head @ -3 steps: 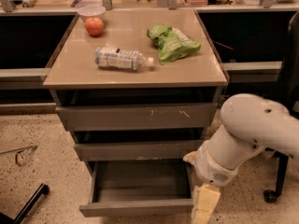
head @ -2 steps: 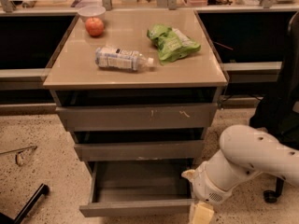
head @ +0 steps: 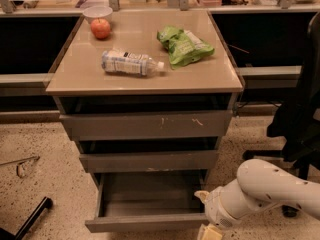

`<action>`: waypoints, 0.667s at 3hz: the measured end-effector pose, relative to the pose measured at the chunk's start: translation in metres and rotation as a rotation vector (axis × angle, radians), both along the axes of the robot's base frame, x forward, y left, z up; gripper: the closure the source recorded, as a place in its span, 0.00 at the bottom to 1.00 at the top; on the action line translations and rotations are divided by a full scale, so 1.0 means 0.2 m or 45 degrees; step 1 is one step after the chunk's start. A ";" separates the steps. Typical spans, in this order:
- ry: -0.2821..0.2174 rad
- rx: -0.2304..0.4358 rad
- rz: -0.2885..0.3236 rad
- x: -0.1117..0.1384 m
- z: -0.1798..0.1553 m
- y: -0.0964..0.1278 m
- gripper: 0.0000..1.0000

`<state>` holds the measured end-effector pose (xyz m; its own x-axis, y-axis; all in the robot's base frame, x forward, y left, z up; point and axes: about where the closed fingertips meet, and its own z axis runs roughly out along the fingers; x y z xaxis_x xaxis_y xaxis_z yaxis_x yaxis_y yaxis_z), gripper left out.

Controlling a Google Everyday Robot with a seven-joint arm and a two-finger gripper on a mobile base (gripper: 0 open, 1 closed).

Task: Close bottom drawer

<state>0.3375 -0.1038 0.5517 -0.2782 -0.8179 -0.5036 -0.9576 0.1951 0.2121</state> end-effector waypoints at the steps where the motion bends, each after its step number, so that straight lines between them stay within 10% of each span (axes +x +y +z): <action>1: 0.000 0.000 0.000 0.00 0.00 0.00 0.00; 2: 0.010 0.033 -0.014 0.00 -0.04 0.01 0.00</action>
Offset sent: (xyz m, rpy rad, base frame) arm 0.0032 0.0019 -0.0176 0.0609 0.0154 -0.0306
